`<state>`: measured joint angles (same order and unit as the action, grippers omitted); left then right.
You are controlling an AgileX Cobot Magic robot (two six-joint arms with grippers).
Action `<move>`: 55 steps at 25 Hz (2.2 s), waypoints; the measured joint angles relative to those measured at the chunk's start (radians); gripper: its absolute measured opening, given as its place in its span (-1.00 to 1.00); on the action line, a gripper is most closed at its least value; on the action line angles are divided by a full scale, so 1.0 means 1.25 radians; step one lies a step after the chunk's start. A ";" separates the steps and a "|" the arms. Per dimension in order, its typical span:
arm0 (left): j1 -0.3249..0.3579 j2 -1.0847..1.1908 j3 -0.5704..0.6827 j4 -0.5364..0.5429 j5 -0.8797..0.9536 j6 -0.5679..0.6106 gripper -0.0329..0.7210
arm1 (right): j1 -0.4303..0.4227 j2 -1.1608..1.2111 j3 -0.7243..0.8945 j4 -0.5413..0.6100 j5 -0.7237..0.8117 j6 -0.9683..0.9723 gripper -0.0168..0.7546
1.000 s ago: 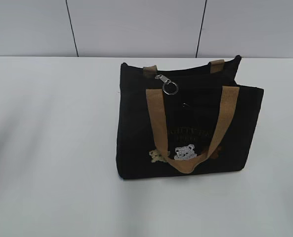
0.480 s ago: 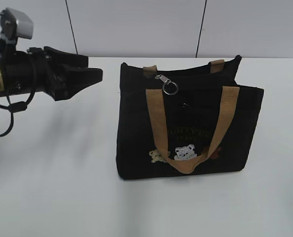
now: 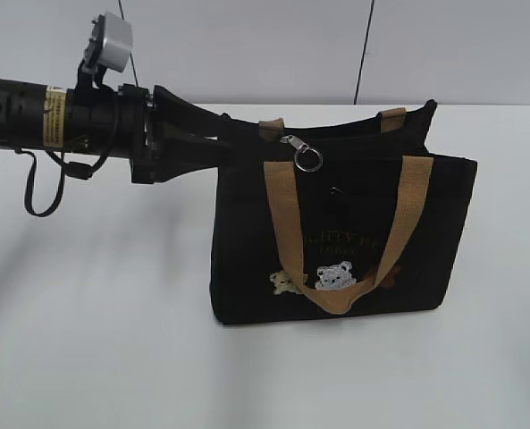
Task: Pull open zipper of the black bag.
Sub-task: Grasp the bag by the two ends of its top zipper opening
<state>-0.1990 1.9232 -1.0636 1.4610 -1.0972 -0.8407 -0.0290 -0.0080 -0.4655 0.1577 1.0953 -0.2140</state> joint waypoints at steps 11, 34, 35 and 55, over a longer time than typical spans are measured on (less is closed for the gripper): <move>-0.018 0.058 -0.047 0.011 -0.022 -0.001 -0.19 | 0.000 0.000 0.000 0.000 0.000 0.000 0.11; -0.020 0.073 -0.049 -0.011 -0.008 -0.001 -0.80 | 0.000 0.000 0.000 0.000 0.000 0.000 0.11; -0.020 0.073 -0.049 -0.011 -0.008 -0.001 -0.80 | 0.000 0.000 0.000 0.000 0.000 0.000 0.11; -0.020 0.073 -0.049 -0.013 -0.008 -0.001 -0.80 | 0.000 0.351 -0.084 0.000 -0.151 -0.107 0.11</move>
<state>-0.2238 2.0142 -1.1247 1.4447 -1.1068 -0.8421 -0.0290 0.4304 -0.5700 0.1577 0.9062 -0.3482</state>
